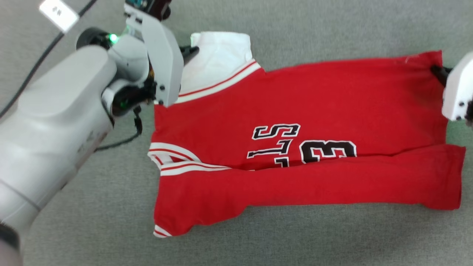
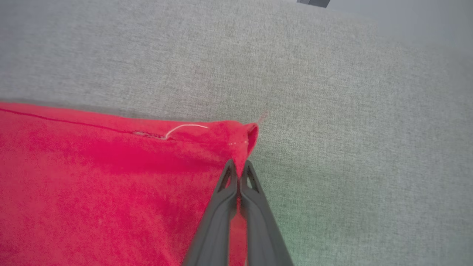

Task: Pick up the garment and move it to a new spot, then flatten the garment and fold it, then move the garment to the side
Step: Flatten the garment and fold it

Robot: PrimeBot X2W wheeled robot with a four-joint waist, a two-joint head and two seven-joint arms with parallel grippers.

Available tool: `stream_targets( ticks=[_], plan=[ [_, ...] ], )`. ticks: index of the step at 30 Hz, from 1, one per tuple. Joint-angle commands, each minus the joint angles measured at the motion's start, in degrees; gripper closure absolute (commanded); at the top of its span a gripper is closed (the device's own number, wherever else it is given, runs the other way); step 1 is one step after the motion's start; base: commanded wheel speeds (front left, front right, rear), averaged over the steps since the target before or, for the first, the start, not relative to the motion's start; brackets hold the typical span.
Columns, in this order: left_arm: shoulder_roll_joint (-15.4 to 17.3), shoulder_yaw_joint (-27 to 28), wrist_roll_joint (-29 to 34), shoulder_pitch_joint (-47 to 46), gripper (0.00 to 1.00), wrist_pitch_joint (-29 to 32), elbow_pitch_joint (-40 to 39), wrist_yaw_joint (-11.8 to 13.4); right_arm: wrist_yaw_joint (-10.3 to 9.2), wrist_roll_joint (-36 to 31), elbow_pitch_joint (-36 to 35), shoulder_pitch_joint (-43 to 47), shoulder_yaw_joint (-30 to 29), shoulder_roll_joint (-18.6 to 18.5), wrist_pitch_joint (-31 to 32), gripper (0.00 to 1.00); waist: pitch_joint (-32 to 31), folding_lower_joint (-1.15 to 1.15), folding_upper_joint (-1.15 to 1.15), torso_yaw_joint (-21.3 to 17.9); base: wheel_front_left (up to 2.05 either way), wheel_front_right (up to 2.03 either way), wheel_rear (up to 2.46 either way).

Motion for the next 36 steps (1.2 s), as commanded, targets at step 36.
stream_targets(
  ticks=[36],
  plan=[
    [22.4, -3.5, -1.0, 37.0, 1.00, -29.3, -40.6, 9.0, -0.01, -1.4, -31.8, 44.2, -16.6, -8.8, 1.4, 1.00, -9.9, 0.00, 0.00, 5.1, 0.00, 0.00, 0.00]
  ],
)
